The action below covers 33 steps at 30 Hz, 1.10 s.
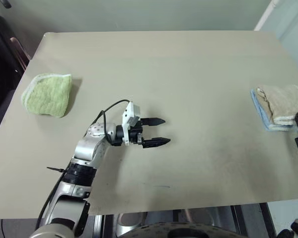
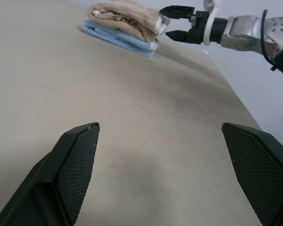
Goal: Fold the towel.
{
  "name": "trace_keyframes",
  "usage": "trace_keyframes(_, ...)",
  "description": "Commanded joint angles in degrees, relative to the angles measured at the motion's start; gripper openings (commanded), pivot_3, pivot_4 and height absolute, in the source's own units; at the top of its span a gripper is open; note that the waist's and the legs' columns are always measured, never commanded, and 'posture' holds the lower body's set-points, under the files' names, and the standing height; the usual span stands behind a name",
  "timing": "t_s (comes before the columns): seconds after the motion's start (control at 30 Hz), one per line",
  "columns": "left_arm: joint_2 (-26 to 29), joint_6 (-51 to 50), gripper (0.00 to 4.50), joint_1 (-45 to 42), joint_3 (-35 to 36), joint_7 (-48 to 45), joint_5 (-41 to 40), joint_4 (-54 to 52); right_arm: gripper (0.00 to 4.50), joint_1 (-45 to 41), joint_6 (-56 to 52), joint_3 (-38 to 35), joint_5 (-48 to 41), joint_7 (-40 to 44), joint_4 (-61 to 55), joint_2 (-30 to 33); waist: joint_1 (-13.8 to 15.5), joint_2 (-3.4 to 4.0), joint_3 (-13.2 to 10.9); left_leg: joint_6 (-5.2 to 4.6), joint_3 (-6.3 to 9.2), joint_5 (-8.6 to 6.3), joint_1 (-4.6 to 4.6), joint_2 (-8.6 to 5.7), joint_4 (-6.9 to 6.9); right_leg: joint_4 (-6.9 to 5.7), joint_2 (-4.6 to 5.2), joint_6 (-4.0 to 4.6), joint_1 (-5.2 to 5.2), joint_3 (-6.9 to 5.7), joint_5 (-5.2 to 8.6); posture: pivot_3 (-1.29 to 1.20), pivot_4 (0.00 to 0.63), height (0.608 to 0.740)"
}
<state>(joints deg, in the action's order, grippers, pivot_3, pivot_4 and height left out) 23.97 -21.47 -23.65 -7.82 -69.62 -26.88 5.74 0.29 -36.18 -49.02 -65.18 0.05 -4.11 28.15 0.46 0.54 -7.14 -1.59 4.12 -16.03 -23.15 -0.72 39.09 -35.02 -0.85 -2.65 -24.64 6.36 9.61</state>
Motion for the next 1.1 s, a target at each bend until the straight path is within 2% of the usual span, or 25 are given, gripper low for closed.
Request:
trace_keyframes(0.03,-0.65,2.28,4.50,-1.28,1.22,-0.92,-0.74,0.11,4.49,3.81,-2.38,-2.06,-4.74,3.46,-7.55,1.90,-0.03,0.00,0.00,0.01,0.00,0.00,0.00,0.00,0.00,0.00,0.00,0.01,0.00,0.00,0.02,0.00,0.150,0.740)
trace_keyframes(0.1,-0.79,2.89,4.50,-1.39,1.53,-1.12,-0.96,0.27,4.49,5.60,-3.16,-1.50,-6.09,4.81,-10.34,2.41,-0.05,0.03,0.00,0.02,-0.01,-0.02,-0.01,0.00,-0.01,0.00,-0.01,0.02,-0.01,0.00,0.06,0.00,0.150,0.740)
trace_keyframes(0.27,-1.58,6.04,4.50,-0.61,4.13,-0.81,-2.61,-1.73,4.49,19.22,-5.01,4.37,-2.13,20.84,-28.87,9.34,-0.09,0.15,-0.02,0.07,-0.03,-0.04,-0.04,-0.02,-0.03,-0.02,-0.03,0.12,-0.02,-0.01,0.22,0.00,0.150,0.740)
trace_keyframes(0.3,-1.43,6.49,4.50,-0.46,4.27,-0.87,-2.49,-2.00,4.49,20.23,-4.63,5.29,-1.23,23.03,-30.33,10.81,-0.21,0.08,-0.03,0.11,-0.02,-0.05,-0.04,-0.01,-0.02,-0.01,-0.07,0.44,-0.01,-0.01,0.43,0.00,0.150,0.740)
trace_keyframes(0.4,-1.30,7.43,4.50,-0.24,4.86,-0.88,-2.67,-2.31,4.49,20.17,-4.20,8.90,1.36,27.42,-33.36,15.10,-0.43,0.05,-0.03,0.11,-0.05,-0.07,-0.04,-0.06,0.10,0.03,-0.05,0.39,0.05,0.06,0.42,0.00,0.150,0.740)
trace_keyframes(0.5,-1.15,8.43,4.50,0.14,5.07,-0.50,-2.40,-2.78,4.49,17.74,-3.31,14.61,6.07,31.45,-35.22,19.40,-0.42,0.04,-0.04,0.07,-0.05,-0.08,-0.04,-0.12,0.21,0.05,-0.02,0.30,0.09,0.11,0.35,0.00,0.150,0.740)
trace_keyframes(0.6,-0.37,9.94,4.50,0.95,5.43,-1.43,-2.28,-3.07,4.49,12.76,-1.50,20.45,10.20,33.71,-34.72,21.14,-0.42,0.04,-0.04,0.07,-0.04,-0.07,-0.03,-0.11,0.23,0.02,-0.03,0.31,0.09,0.11,0.32,0.00,0.150,0.740)
trace_keyframes(0.83,1.88,8.90,4.50,4.29,7.52,-0.74,-4.06,-5.96,4.49,1.27,7.80,33.44,22.59,41.61,-31.95,20.53,-0.36,0.05,-0.03,0.08,-0.02,-0.05,-0.04,-0.07,0.20,0.01,-0.05,-0.06,0.04,0.05,0.11,0.00,0.150,0.740)
trace_keyframes(1.1,2.80,8.13,4.50,11.13,8.93,2.62,-5.40,-12.83,4.49,-10.35,11.75,44.76,28.51,50.59,-24.33,18.59,-0.36,0.05,-0.02,0.17,-0.02,0.08,0.00,-0.04,0.22,0.00,-0.04,-0.05,0.03,0.04,0.14,0.00,0.150,0.740)
